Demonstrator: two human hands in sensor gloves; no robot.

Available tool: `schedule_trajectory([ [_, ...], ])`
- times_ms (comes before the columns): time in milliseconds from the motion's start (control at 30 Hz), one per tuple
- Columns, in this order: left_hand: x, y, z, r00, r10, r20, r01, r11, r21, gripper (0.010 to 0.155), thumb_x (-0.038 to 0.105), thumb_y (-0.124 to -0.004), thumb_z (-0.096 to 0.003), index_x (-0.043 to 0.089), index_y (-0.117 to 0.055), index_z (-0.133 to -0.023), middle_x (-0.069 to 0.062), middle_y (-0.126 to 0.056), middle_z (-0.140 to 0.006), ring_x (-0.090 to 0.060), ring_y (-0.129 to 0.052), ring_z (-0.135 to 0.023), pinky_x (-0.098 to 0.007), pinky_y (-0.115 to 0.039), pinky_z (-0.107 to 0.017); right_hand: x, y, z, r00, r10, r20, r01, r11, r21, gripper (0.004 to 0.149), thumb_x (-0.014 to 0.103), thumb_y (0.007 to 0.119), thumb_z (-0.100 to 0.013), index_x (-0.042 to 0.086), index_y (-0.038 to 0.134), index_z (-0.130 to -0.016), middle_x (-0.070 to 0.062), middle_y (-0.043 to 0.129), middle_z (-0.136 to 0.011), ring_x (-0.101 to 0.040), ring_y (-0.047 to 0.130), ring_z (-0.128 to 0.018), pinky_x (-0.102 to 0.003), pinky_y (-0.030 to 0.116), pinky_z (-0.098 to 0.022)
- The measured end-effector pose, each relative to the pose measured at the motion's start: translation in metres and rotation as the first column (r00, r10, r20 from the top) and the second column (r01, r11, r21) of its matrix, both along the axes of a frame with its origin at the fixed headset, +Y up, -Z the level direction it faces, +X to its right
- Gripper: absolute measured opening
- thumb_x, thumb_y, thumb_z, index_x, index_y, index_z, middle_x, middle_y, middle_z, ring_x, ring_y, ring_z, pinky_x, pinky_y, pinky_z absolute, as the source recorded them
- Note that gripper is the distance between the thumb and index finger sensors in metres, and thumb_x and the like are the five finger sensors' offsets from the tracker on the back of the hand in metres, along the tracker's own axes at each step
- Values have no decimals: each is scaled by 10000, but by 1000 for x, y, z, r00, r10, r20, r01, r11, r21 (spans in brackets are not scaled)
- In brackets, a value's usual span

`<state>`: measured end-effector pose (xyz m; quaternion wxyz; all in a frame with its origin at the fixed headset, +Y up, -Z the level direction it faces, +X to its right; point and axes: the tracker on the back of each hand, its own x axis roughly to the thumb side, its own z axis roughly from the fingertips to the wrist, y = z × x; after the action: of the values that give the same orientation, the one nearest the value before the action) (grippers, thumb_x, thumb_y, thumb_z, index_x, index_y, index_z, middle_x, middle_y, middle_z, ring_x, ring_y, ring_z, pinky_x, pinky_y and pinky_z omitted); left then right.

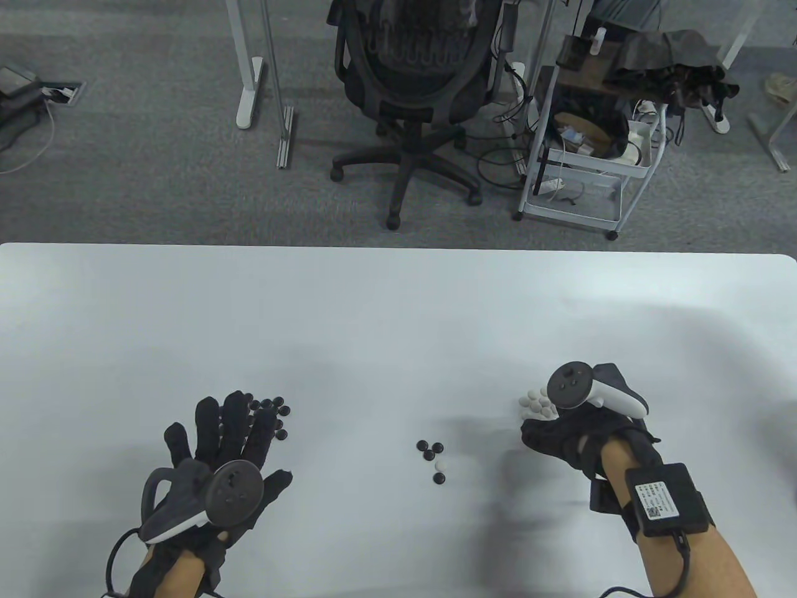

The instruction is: Go stone sorting task

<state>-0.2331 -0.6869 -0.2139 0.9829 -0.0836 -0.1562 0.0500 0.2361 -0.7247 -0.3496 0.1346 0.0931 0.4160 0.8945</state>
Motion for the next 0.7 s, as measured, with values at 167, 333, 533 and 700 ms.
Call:
schedule_trajectory([
  [167, 1, 0, 0, 1000, -2, 2, 2, 1000, 0, 766, 518, -482, -639, 101, -174, -1202, -372, 61, -1167, -631, 94, -945, -851, -21, -531, -40, -1, 10, 991, 5, -134, -6, 1000, -6, 593, 500, 536, -566, 241, 590, -1096, -216, -85, -1067, -541, -163, -846, -812, 37, -540],
  [333, 1, 0, 1, 1000, -1, 6, 1, 1000, 2, 766, 518, -482, -638, 102, -173, -1202, -370, 61, -1168, -632, 94, -945, -852, -22, -530, -76, -10, 18, 972, -10, -236, 4, 1000, -23, 588, 501, 531, -564, 257, 565, -1098, -215, -97, -1062, -540, -166, -845, -812, 35, -540],
  [533, 0, 1, 1, 1000, 4, 4, -4, 1000, 5, 766, 518, -483, -638, 102, -173, -1202, -372, 61, -1167, -633, 94, -945, -852, -22, -530, -114, -21, 23, 947, -44, -319, 29, 998, -52, 591, 499, 526, -562, 265, 537, -1104, -207, -114, -1053, -536, -173, -845, -810, 29, -541],
  [700, 0, 1, 1, 1000, 8, 2, -8, 1000, 6, 767, 519, -482, -638, 103, -173, -1202, -372, 60, -1168, -632, 93, -947, -852, -21, -530, -116, -34, 20, 947, -4, -321, -17, 998, -63, 594, 500, 524, -560, 267, 519, -1106, -205, -115, -1051, -534, -173, -844, -809, 29, -542],
])
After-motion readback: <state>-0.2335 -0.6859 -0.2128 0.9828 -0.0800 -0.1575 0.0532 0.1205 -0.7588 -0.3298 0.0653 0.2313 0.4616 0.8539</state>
